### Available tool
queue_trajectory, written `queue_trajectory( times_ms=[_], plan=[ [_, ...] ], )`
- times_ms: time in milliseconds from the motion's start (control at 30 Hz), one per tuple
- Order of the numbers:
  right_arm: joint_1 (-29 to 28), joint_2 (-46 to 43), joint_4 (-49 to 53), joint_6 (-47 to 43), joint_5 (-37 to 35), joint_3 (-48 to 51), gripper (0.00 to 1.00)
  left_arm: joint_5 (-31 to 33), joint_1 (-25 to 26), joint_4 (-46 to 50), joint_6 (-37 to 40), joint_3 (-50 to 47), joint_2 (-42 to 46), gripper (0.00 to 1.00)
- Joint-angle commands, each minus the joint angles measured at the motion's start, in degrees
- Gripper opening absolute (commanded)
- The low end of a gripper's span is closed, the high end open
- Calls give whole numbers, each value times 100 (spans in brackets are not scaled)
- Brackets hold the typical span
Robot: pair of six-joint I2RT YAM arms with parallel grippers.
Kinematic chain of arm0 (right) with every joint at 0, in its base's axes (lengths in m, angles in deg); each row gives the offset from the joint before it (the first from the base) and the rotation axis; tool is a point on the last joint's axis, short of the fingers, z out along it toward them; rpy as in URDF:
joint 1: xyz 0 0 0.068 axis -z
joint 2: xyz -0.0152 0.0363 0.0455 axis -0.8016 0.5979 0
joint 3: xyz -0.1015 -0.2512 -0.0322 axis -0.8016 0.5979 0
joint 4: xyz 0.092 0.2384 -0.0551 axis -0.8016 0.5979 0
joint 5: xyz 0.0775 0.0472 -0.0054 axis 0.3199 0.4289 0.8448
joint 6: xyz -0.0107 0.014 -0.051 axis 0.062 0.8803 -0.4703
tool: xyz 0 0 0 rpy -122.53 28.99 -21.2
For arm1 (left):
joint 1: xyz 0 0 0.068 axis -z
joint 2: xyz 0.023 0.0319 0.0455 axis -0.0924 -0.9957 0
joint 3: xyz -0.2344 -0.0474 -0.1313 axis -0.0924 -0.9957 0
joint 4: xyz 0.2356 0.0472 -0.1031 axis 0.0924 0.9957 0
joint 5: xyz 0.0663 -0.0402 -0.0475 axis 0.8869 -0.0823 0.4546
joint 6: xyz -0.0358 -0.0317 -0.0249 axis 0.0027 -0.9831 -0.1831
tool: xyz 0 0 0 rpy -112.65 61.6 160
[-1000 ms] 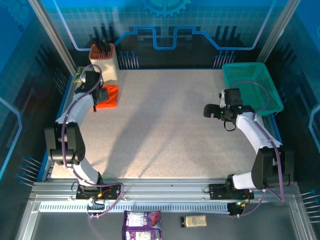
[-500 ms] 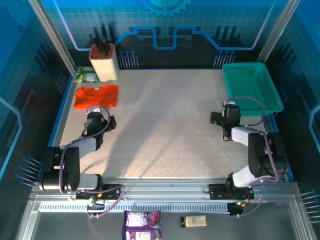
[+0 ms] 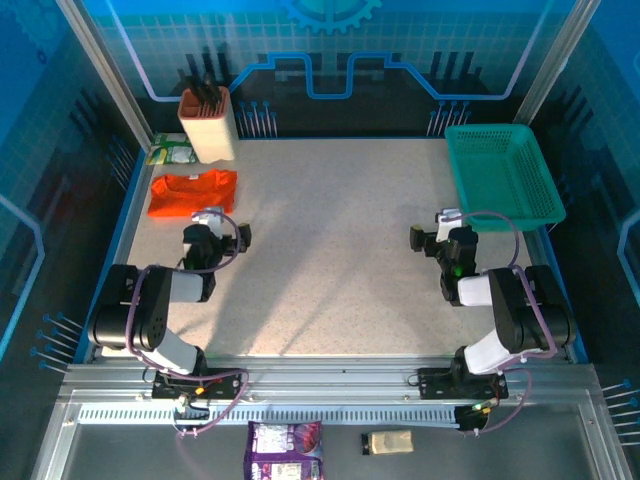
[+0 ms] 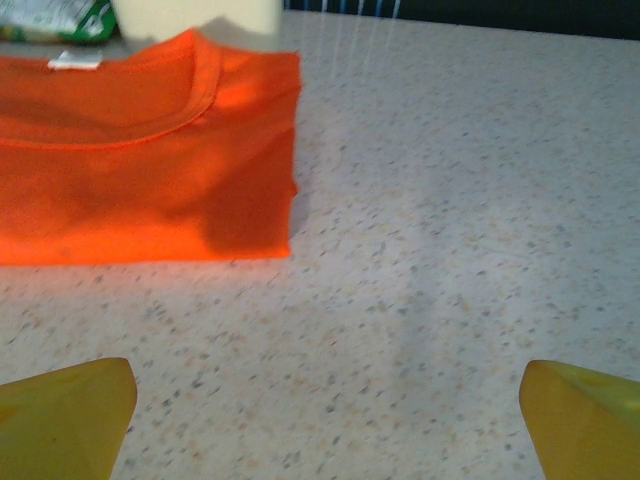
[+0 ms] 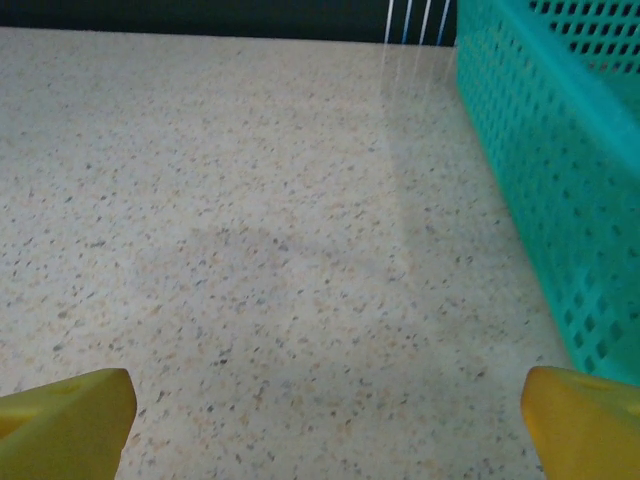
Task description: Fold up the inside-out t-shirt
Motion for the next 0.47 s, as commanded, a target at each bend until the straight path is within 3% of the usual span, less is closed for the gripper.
queue_trajectory(
  times_ms=[0, 433],
  plan=[
    [-101, 21, -566, -33, -369, 96, 100, 129, 74, -426, 196, -17, -30, 99],
    [-184, 61, -118, -242, -151, -177, 100, 104, 69, -420, 198, -16, -27, 99]
  ],
)
